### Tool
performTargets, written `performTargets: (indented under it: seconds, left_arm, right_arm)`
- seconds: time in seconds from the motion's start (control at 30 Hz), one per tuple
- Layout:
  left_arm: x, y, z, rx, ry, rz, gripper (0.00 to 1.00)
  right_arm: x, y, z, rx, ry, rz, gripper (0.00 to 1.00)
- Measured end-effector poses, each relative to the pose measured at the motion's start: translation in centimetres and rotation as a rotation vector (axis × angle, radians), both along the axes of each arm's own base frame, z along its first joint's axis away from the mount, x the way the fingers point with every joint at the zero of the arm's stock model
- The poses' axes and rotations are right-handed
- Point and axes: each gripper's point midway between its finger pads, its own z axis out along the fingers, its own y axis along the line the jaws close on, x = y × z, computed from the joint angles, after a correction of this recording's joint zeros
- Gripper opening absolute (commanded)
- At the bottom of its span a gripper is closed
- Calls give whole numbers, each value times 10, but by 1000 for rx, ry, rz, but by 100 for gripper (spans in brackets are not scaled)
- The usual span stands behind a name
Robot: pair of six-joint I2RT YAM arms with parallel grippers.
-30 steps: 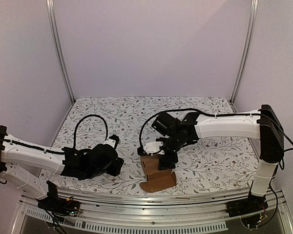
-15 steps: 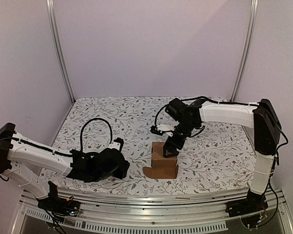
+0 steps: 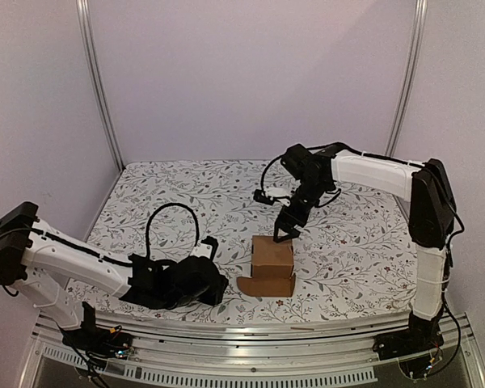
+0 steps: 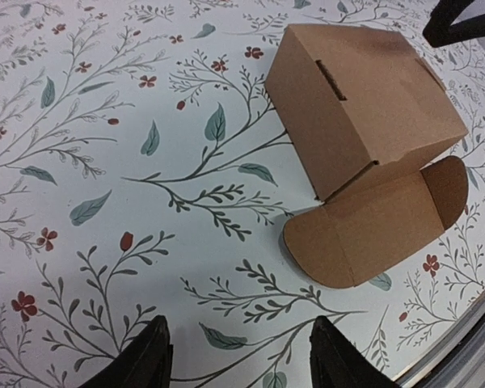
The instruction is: Fold the paper box
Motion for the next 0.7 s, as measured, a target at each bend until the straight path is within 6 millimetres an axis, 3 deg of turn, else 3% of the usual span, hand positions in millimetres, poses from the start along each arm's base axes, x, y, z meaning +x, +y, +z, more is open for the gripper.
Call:
performTargets:
  seconds: [0.17, 0.33, 0.53, 0.7]
  left_arm:
    - [-5, -3, -3, -3, 10, -3, 58]
    - [-6, -3, -4, -1, 9, -5, 59]
    - [-6, -3, -13, 20, 19, -8, 61]
    - [-8, -11, -29, 36, 46, -23, 64]
  right_arm:
    - [-8, -7, -39, -50, 119, 17, 76]
    - [-12, -19, -41, -22, 234, -44, 62]
    - [-11, -72, -53, 12, 420, -249, 61]
    - [-33, -103, -52, 13, 522, -346, 70]
